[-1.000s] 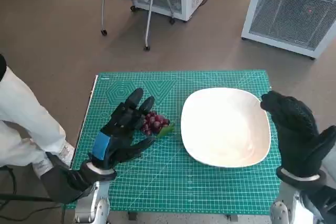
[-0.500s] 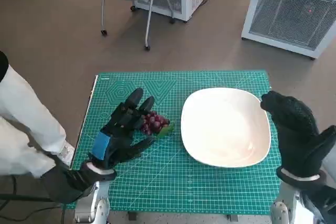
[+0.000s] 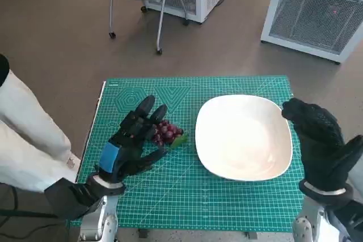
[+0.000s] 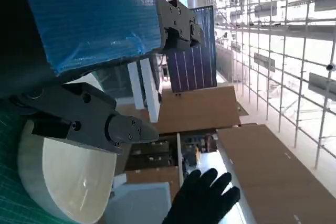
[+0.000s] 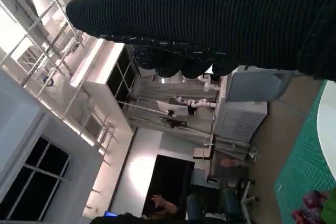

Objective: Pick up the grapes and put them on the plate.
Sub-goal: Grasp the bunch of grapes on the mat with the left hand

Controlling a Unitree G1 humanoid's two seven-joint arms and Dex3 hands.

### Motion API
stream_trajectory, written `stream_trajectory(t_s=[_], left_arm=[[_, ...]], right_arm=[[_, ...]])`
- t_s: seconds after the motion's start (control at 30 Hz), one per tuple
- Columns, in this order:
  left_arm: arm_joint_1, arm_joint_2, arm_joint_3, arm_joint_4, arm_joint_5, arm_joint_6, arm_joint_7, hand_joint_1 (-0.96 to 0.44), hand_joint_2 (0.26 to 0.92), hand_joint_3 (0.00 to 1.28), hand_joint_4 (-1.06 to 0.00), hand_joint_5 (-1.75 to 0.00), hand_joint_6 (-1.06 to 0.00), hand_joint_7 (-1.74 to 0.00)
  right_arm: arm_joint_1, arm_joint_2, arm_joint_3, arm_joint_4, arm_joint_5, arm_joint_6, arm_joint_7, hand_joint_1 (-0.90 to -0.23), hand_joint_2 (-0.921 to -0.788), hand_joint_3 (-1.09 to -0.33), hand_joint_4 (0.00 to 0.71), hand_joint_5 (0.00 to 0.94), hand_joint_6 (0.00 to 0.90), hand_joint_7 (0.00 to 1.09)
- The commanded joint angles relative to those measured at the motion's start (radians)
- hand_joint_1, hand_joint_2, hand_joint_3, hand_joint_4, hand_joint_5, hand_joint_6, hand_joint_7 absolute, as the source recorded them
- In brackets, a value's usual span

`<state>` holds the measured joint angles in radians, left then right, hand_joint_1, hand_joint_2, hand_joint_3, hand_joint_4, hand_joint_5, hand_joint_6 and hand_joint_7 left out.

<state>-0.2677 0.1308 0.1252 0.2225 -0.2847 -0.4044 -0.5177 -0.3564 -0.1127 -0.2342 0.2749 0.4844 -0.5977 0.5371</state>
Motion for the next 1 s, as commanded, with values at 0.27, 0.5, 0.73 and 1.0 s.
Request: stream_trajectory(t_s=[0.27, 0.5, 0.73, 1.0], left_arm=[[-0.051, 0.281, -0.064, -0.217, 0.612, 0.129, 0.148, -0.37, 0.873, 0.02, -0.13, 0.0, -0.28, -0.06], [-0.074, 0.3, -0.131, -0.34, 0.844, 0.368, 0.141, -0.36, 0.779, 0.0, -0.03, 0.0, -0.22, -0.01], [-0.118, 0.295, -0.21, -0.303, 0.964, 0.44, 0.188, -0.34, 0.75, 0.0, -0.02, 0.0, -0.22, -0.01], [-0.192, 0.291, -0.302, -0.189, 1.035, 0.485, 0.229, -0.37, 0.756, 0.0, -0.03, 0.0, -0.23, -0.01]], right_arm=[[-0.003, -0.006, -0.003, 0.019, -0.004, 0.013, 0.005, -0.414, -0.921, -0.573, 0.516, 0.31, 0.256, 0.81], [-0.008, -0.006, -0.004, 0.027, -0.001, 0.012, 0.009, -0.414, -0.921, -0.572, 0.518, 0.307, 0.259, 0.8], [-0.008, -0.006, -0.003, 0.025, -0.001, 0.012, 0.009, -0.414, -0.921, -0.571, 0.52, 0.303, 0.262, 0.8], [-0.011, -0.007, -0.009, 0.032, 0.007, 0.012, 0.016, -0.414, -0.921, -0.571, 0.523, 0.298, 0.264, 0.8]])
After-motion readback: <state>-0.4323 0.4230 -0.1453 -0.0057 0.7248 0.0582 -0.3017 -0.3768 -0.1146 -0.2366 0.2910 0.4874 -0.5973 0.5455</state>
